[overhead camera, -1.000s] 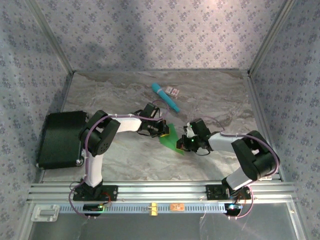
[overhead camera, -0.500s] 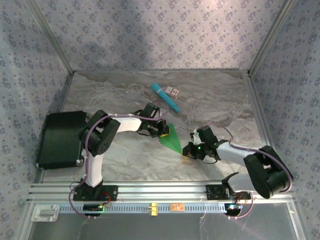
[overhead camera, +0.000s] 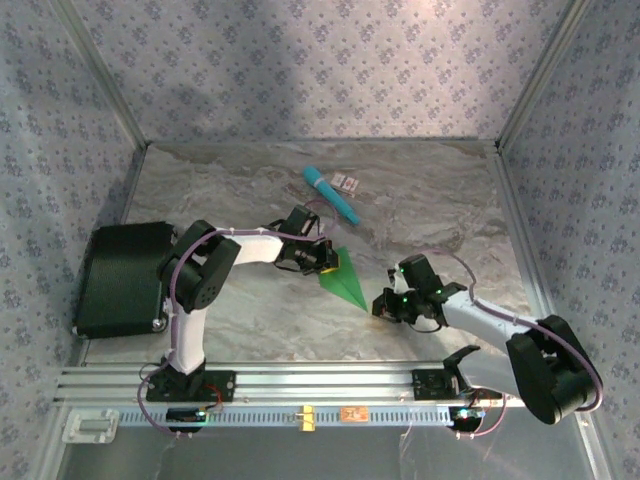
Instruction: Fold a paper plane with a square sheet of paper (pick it up from the middle)
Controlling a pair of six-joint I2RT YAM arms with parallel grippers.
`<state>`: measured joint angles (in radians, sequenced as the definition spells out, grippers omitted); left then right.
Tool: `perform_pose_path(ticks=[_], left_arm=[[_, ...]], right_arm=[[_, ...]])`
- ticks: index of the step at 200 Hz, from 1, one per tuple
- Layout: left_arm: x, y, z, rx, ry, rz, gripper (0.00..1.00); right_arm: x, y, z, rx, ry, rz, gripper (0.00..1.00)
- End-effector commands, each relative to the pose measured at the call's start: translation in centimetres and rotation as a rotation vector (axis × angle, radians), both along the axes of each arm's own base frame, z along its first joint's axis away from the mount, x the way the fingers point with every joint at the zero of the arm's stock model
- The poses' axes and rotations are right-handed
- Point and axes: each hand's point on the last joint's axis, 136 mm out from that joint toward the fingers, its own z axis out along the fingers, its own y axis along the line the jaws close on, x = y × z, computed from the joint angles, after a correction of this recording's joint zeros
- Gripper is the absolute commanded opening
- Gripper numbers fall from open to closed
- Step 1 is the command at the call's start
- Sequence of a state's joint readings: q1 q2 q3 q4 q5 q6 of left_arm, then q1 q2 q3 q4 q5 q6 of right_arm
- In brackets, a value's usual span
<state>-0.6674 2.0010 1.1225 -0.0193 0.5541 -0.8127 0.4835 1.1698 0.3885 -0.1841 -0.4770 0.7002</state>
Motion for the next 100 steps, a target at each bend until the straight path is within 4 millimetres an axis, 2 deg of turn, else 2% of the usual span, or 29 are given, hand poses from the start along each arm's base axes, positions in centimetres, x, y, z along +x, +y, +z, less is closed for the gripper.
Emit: perform_pose_path(ticks=[1,48,89,100], left_arm=[[-1.1,2.7,-3.7,0.131,0.069,0.049,0.07],[-1.2,2.4,-3.6,0.102,0.075,0.067,0.07],[-1.1,2.3,-3.3,0.092,0.066,0.064,0.07],[-1.0,2.2,-3.2,0.088,0.064,0.062,0.07]], right_arm=[[1.3,-0.1,1.3,-0.001,-0.009,-0.056,0.06],[2.0,-0.3,1.8,0.006,-0.003,-0.141,0.20],[2.5,-0.9,2.3,0.016,-0.047,-0.200,0.22],[2.7,-1.3,2.4,0.013,-0.061,-0.228,0.25]])
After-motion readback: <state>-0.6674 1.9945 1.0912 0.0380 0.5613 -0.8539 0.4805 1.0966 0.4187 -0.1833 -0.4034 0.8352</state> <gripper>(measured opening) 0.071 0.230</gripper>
